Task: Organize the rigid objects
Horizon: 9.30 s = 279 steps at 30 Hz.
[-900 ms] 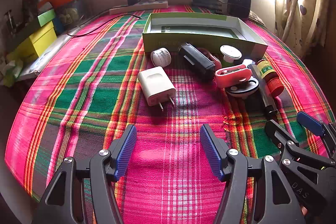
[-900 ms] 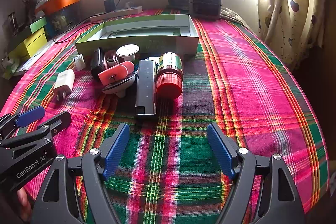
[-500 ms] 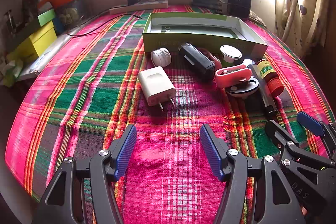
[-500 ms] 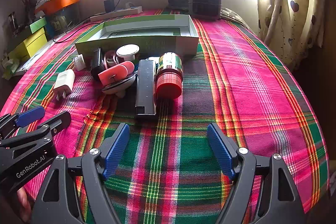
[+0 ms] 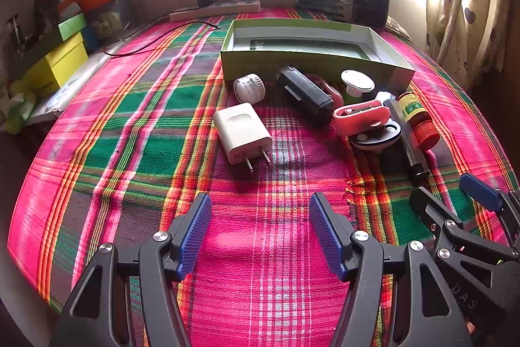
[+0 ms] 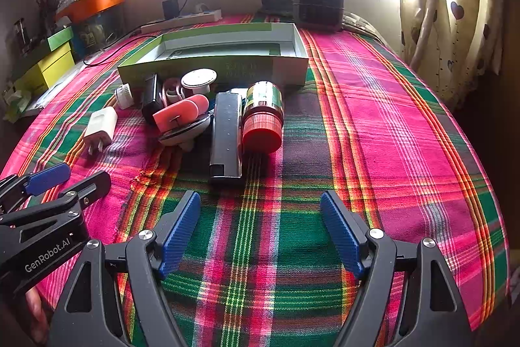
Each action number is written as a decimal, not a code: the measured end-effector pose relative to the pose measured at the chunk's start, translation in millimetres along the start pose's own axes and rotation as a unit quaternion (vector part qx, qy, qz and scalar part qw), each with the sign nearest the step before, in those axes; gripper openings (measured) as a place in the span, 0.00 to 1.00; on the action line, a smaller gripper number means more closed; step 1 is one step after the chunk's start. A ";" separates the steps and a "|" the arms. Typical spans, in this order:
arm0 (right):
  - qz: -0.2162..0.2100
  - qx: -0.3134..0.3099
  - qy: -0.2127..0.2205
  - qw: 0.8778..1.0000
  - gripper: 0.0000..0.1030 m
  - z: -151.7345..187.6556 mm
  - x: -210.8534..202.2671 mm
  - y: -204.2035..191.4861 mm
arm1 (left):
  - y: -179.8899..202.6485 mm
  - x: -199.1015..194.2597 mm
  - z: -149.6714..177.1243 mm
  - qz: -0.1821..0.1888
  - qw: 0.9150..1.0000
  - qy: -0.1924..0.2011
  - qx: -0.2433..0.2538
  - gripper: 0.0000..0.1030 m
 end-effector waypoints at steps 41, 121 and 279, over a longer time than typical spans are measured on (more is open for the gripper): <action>-0.020 0.006 -0.007 1.000 0.74 -55.6 28.6 32.7 | -34.3 16.4 -42.8 0.050 0.998 -0.014 -0.039 0.60; -0.045 -0.002 -0.030 0.999 0.32 -71.6 50.7 32.9 | -51.3 49.7 -65.8 0.034 0.998 -0.031 -0.032 0.31; -0.095 -0.020 -0.010 0.995 0.47 -46.4 13.9 14.9 | -71.7 27.1 -86.5 0.097 0.992 -0.010 -0.077 0.39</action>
Point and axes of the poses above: each gripper's, at about its wrist camera, not at the fingertips, and x roughly the way its jaws point, y to its right, z to its underside, the point moved 2 cm from there along x, roughly the way its jaws point
